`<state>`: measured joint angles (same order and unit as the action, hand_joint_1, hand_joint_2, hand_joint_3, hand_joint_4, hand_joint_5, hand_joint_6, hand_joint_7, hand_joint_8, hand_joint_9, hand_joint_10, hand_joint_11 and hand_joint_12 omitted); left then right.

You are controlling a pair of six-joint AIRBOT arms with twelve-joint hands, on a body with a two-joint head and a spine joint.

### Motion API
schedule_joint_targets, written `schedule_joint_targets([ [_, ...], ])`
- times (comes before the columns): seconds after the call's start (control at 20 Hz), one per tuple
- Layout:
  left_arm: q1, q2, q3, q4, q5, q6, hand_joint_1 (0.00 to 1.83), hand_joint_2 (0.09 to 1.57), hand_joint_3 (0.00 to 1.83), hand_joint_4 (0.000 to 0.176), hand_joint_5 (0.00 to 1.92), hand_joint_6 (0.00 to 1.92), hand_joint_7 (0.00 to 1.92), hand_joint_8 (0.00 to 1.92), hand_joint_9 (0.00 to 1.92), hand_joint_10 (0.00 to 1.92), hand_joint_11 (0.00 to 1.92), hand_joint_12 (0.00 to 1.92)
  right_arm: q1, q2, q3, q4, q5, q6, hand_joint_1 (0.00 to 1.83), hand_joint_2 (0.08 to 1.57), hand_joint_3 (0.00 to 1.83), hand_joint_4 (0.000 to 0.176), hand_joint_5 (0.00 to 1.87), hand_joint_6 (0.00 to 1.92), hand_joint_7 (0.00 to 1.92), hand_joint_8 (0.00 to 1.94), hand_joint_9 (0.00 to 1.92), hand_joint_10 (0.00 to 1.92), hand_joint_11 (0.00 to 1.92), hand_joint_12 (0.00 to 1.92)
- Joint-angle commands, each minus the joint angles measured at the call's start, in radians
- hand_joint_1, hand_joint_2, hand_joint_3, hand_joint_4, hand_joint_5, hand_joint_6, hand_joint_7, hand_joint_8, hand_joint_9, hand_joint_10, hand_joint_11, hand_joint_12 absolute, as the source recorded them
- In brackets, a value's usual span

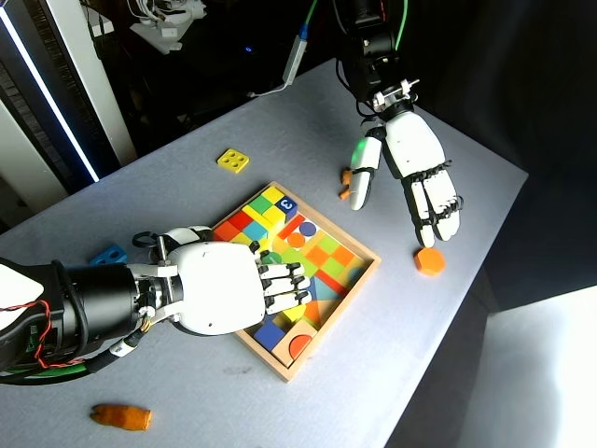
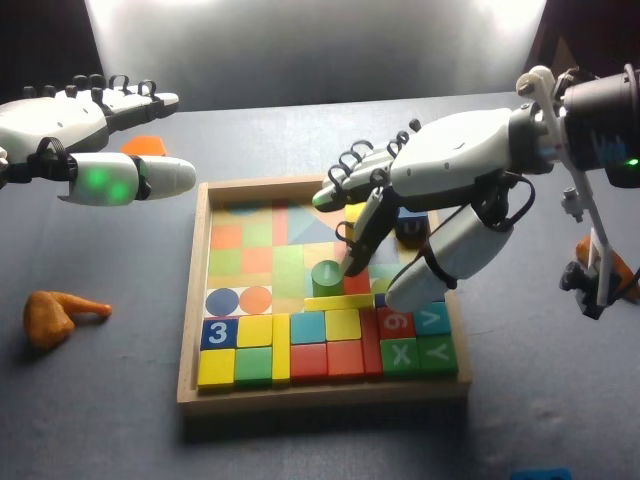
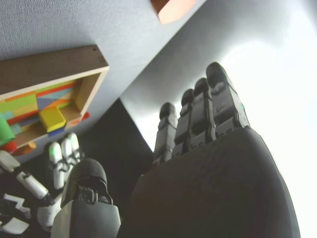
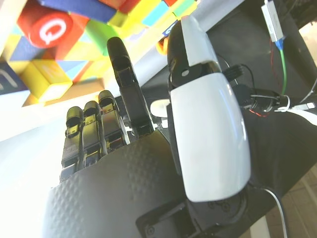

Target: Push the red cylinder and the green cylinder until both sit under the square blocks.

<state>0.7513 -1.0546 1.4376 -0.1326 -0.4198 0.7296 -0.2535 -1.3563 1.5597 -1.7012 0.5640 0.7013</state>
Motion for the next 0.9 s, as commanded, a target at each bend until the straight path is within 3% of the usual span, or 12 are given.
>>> schedule_joint_targets([
  [0.0, -0.006, 0.005, 0.007, -0.011, -0.115, -0.003, 0.0, 1.1, 0.0, 0.111, 0.05, 0.0, 0.0, 0.0, 0.0, 0.0, 0.0, 0.29, 0.013, 0.004, -0.006, 0.053, 0.015, -0.002, 0.33, 1.05, 0.0, 0.157, 0.69, 0.0, 0.05, 0.0, 0.0, 0.0, 0.0, 0.13],
  [0.1, -0.006, 0.004, 0.008, -0.011, -0.114, -0.003, 0.0, 1.11, 0.0, 0.101, 0.05, 0.0, 0.0, 0.0, 0.01, 0.0, 0.0, 0.35, 0.017, -0.002, -0.007, 0.055, 0.015, -0.009, 0.34, 1.06, 0.0, 0.153, 0.69, 0.0, 0.05, 0.0, 0.0, 0.0, 0.0, 0.16],
  [0.3, -0.01, 0.004, 0.008, -0.011, -0.113, -0.003, 0.0, 1.1, 0.0, 0.104, 0.05, 0.0, 0.0, 0.0, 0.03, 0.0, 0.0, 0.39, 0.014, -0.017, -0.007, 0.071, 0.016, -0.026, 0.31, 1.06, 0.0, 0.175, 0.69, 0.0, 0.07, 0.0, 0.0, 0.0, 0.0, 0.17],
  [0.4, -0.012, 0.004, 0.008, -0.011, -0.113, -0.003, 0.0, 1.1, 0.0, 0.098, 0.05, 0.0, 0.0, 0.0, 0.02, 0.0, 0.0, 0.4, 0.012, -0.023, -0.007, 0.072, 0.015, -0.028, 0.32, 1.06, 0.0, 0.176, 0.69, 0.0, 0.07, 0.0, 0.0, 0.0, 0.0, 0.2],
  [0.5, -0.013, 0.002, 0.009, -0.011, -0.112, -0.002, 0.0, 1.11, 0.0, 0.096, 0.04, 0.0, 0.0, 0.0, 0.0, 0.0, 0.0, 0.26, 0.01, -0.027, -0.007, 0.074, 0.013, -0.032, 0.31, 1.06, 0.0, 0.176, 0.69, 0.0, 0.05, 0.0, 0.0, 0.0, 0.0, 0.16],
  [0.55, -0.014, 0.001, 0.009, -0.011, -0.112, -0.002, 0.0, 1.11, 0.0, 0.098, 0.04, 0.0, 0.0, 0.0, 0.02, 0.0, 0.0, 0.36, 0.01, -0.028, -0.007, 0.077, 0.012, -0.035, 0.29, 1.06, 0.0, 0.176, 0.68, 0.0, 0.04, 0.0, 0.0, 0.0, 0.0, 0.11],
  [0.65, -0.015, -0.002, 0.011, -0.011, -0.11, -0.002, 0.0, 1.11, 0.0, 0.1, 0.04, 0.0, 0.0, 0.0, 0.01, 0.01, 0.0, 0.32, 0.01, -0.029, -0.006, 0.086, 0.009, -0.044, 0.27, 1.06, 0.0, 0.176, 0.67, 0.0, 0.03, 0.0, 0.0, 0.0, 0.0, 0.1],
  [0.7, -0.016, -0.003, 0.011, -0.011, -0.11, -0.002, 0.0, 1.11, 0.0, 0.09, 0.04, 0.0, 0.0, 0.0, 0.0, 0.0, 0.0, 0.22, 0.01, -0.03, -0.006, 0.088, 0.006, -0.049, 0.26, 1.06, 0.0, 0.176, 0.67, 0.0, 0.04, 0.0, 0.0, 0.0, 0.0, 0.11],
  [0.85, -0.019, -0.005, 0.012, -0.01, -0.109, -0.002, 0.0, 1.1, 0.0, 0.099, 0.03, 0.0, 0.0, 0.0, 0.0, 0.0, 0.0, 0.16, 0.011, -0.033, -0.006, 0.09, -0.004, -0.059, 0.31, 1.06, 0.0, 0.175, 0.69, 0.0, 0.04, 0.0, 0.0, 0.0, 0.0, 0.09],
])
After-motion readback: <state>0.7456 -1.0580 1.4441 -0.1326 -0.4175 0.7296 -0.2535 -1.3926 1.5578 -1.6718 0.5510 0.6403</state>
